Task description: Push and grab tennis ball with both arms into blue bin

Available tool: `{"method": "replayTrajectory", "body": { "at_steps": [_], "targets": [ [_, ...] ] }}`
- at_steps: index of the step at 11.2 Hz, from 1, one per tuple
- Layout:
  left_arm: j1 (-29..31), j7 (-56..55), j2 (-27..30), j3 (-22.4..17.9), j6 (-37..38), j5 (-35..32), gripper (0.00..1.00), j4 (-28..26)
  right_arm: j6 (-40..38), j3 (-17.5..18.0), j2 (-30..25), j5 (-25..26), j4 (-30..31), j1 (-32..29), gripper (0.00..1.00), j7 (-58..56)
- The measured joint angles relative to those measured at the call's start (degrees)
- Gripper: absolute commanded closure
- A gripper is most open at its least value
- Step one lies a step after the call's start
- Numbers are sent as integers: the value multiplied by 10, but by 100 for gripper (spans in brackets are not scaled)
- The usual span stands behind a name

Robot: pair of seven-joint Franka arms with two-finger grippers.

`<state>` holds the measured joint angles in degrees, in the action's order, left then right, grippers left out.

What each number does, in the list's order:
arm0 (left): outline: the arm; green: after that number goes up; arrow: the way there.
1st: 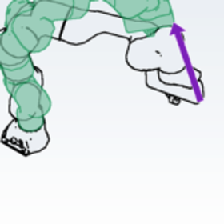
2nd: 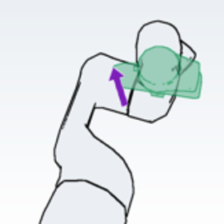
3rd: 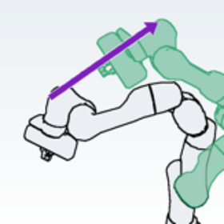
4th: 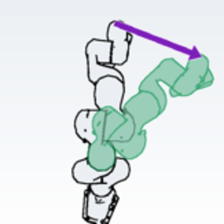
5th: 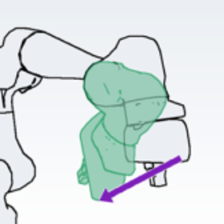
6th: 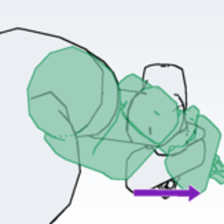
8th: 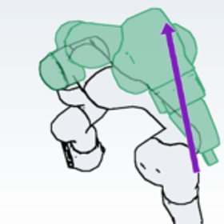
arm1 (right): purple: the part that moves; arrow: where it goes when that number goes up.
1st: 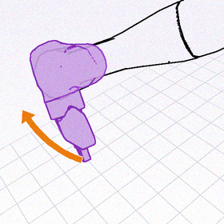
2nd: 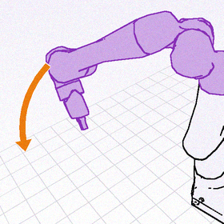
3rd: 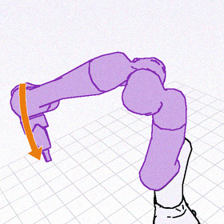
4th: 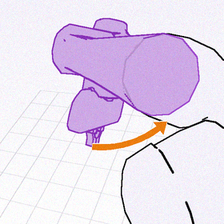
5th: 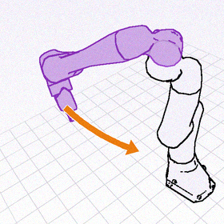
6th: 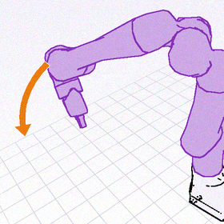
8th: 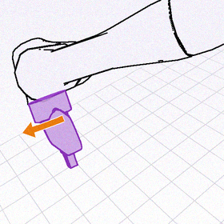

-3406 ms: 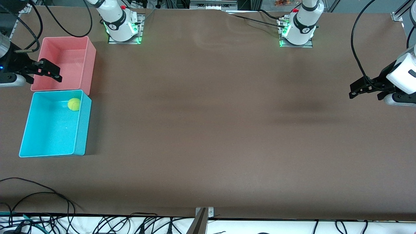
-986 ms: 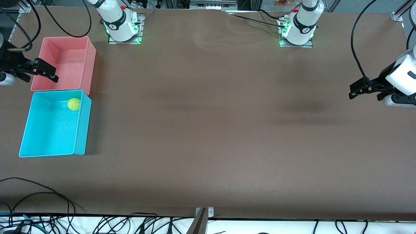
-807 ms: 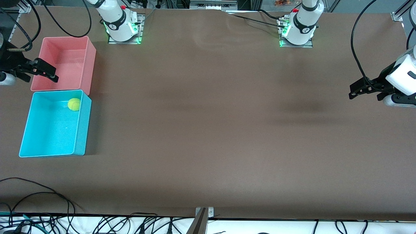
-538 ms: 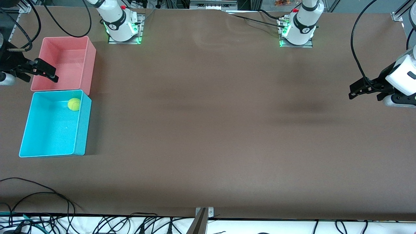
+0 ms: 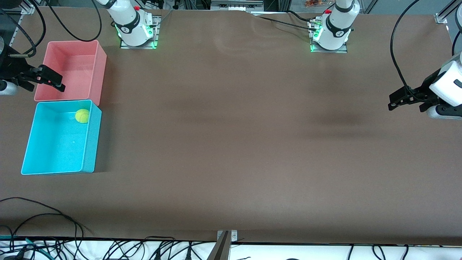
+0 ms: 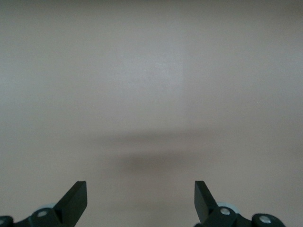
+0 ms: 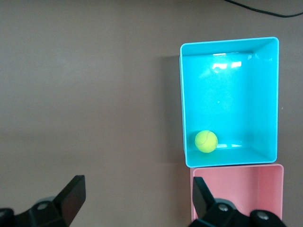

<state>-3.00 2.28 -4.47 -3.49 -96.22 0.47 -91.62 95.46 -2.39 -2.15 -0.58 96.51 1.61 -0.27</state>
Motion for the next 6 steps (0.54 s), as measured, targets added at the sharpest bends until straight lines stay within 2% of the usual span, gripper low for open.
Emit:
{"method": "replayTrajectory", "body": {
  "at_steps": [6],
  "targets": [
    [0, 0, -6, 0, -1, 0, 0, 0, 0, 0, 1, 0, -3, 0, 0, 2]
  ]
}}
